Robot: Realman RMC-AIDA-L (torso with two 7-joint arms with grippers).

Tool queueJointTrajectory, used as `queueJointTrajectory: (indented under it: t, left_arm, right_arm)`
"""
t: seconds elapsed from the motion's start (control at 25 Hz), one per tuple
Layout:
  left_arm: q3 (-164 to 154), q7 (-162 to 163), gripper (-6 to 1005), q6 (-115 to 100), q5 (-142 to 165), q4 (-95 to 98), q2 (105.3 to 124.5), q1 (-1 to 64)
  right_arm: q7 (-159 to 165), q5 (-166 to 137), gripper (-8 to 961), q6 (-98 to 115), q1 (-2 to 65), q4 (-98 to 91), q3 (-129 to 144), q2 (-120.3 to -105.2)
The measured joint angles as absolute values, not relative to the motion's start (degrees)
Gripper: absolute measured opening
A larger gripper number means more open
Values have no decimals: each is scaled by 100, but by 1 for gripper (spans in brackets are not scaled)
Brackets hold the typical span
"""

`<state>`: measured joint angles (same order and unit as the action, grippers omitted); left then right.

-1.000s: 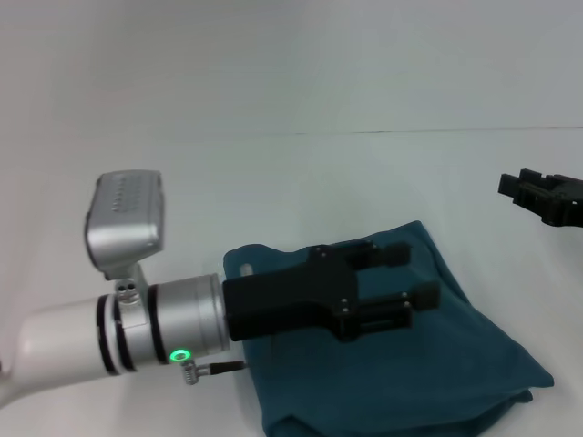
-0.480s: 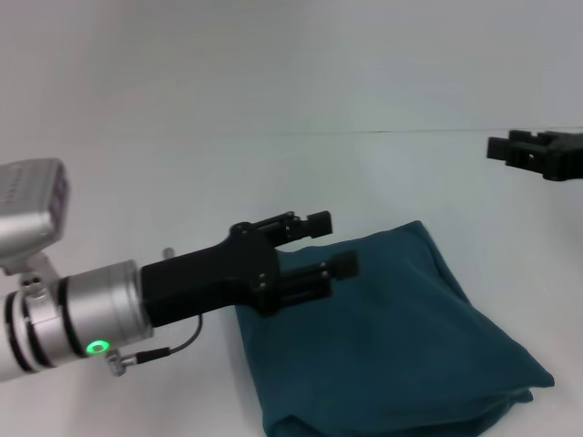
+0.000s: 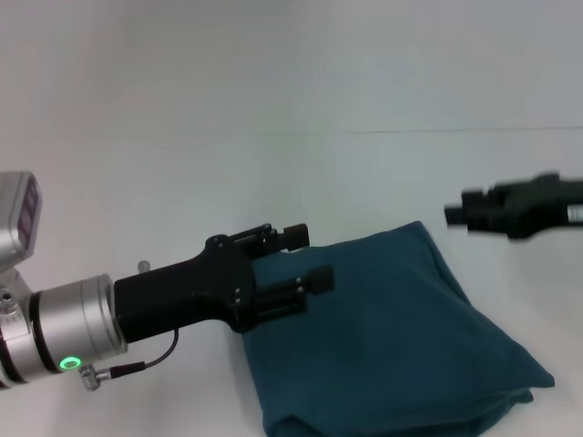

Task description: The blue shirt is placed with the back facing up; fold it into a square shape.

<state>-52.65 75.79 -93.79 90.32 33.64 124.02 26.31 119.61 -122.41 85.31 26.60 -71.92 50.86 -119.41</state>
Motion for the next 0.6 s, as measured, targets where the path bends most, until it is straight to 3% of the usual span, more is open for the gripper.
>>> queueJointTrajectory:
  t: [0.2,0.6]
  left_arm:
    - [-5122,7630,725,-9341,9210,3430,12397,2542]
    - [-4694,7643,726,-9402,9304,3559,12401,2231]
  right_arm:
    - [11638,-12206,391,9093,2465,-7023,5121,-11992]
    - [11402,-12248,187,9457,2582,-6367,5641,-11979]
